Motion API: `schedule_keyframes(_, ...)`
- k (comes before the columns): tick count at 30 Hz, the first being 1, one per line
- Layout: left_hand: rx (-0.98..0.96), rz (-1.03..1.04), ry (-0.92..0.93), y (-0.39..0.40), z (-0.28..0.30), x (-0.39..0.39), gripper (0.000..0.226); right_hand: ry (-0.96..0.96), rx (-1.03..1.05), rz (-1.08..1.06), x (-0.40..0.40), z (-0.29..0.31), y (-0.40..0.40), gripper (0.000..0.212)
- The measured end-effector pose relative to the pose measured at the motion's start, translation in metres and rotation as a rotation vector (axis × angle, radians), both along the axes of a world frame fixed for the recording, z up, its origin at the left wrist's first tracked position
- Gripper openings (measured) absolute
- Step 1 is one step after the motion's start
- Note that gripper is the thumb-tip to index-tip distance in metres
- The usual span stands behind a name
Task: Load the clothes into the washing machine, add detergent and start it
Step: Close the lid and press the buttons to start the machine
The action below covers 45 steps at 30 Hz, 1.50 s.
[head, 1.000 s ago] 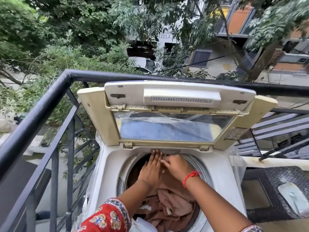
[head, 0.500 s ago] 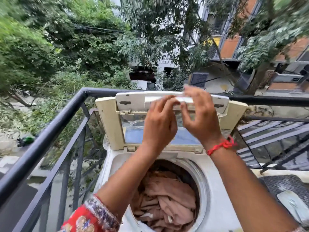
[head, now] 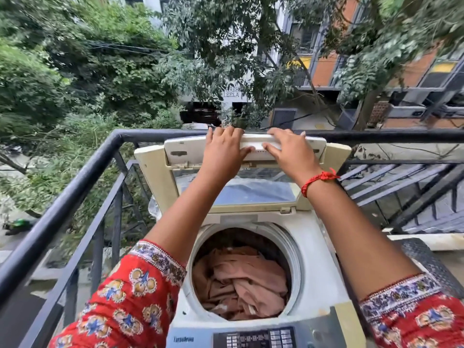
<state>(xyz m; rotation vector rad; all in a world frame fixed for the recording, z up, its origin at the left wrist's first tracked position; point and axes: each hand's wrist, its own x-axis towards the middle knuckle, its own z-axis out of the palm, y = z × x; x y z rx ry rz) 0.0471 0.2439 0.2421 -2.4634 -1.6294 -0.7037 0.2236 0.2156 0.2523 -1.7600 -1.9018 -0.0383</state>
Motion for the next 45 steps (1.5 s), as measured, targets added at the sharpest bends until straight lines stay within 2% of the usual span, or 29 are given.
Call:
schedule_keyframes(2, -0.033, -0.009, -0.03, -0.014, -0.003, -0.004, 0.052, 0.014, 0.022, 0.048, 0.004, 0.001, -0.013, 0.032)
schedule_keyframes(4, -0.031, -0.011, -0.051, -0.033, -0.011, -0.007, 0.057, -0.053, -0.013, 0.128, 0.008, 0.0, -0.028, 0.035)
schedule_keyframes(8, 0.028, 0.004, -0.029, -0.071, -0.025, -0.011, 0.046, -0.135, -0.076, 0.171, 0.016, -0.01, -0.064, 0.044)
schedule_keyframes(15, -0.085, -0.056, -0.045, -0.119, -0.058, -0.015, 0.059, -0.04, -0.082, 0.232, 0.015, -0.042, -0.117, 0.046)
schedule_keyframes(19, -0.085, -0.038, -0.054, -0.167, -0.086, -0.017, 0.04, -0.131, -0.15, 0.319, 0.018, -0.072, -0.152, 0.051)
schedule_keyframes(22, -0.049, 0.002, -0.019, -0.211, -0.12, -0.019, 0.028, -0.204, -0.131, 0.424, 0.019, -0.11, -0.18, 0.044)
schedule_keyframes(27, -0.265, -0.007, 0.021, -0.263, -0.196, -0.021, 0.027, -0.149, -0.295, 0.505, 0.015, -0.18, -0.223, 0.032)
schedule_keyframes(31, -0.323, 0.071, 0.121, -0.28, -0.211, -0.017, 0.032, -0.086, -0.397, 0.5, 0.013, -0.213, -0.236, 0.036)
schedule_keyframes(35, -0.408, 0.105, 0.112, -0.282, -0.217, -0.016, 0.024, -0.074, -0.489, 0.496, 0.013, -0.219, -0.24, 0.041)
schedule_keyframes(38, -0.5, 0.128, 0.119, -0.284, -0.223, -0.013, 0.04, -0.11, -0.558, 0.481, 0.014, -0.22, -0.241, 0.044)
schedule_keyframes(40, -0.553, 0.135, 0.104, -0.281, -0.233, -0.013, 0.03, -0.105, -0.616, 0.477, 0.015, -0.222, -0.242, 0.044)
schedule_keyframes(42, -0.615, 0.11, 0.043, -0.276, -0.243, -0.016, 0.02, -0.062, -0.667, 0.493, 0.018, -0.224, -0.243, 0.039)
schedule_keyframes(45, -0.738, 0.124, -0.072, -0.266, -0.236, -0.014, 0.024, 0.11, -0.622, 0.421, 0.037, -0.223, -0.242, 0.027)
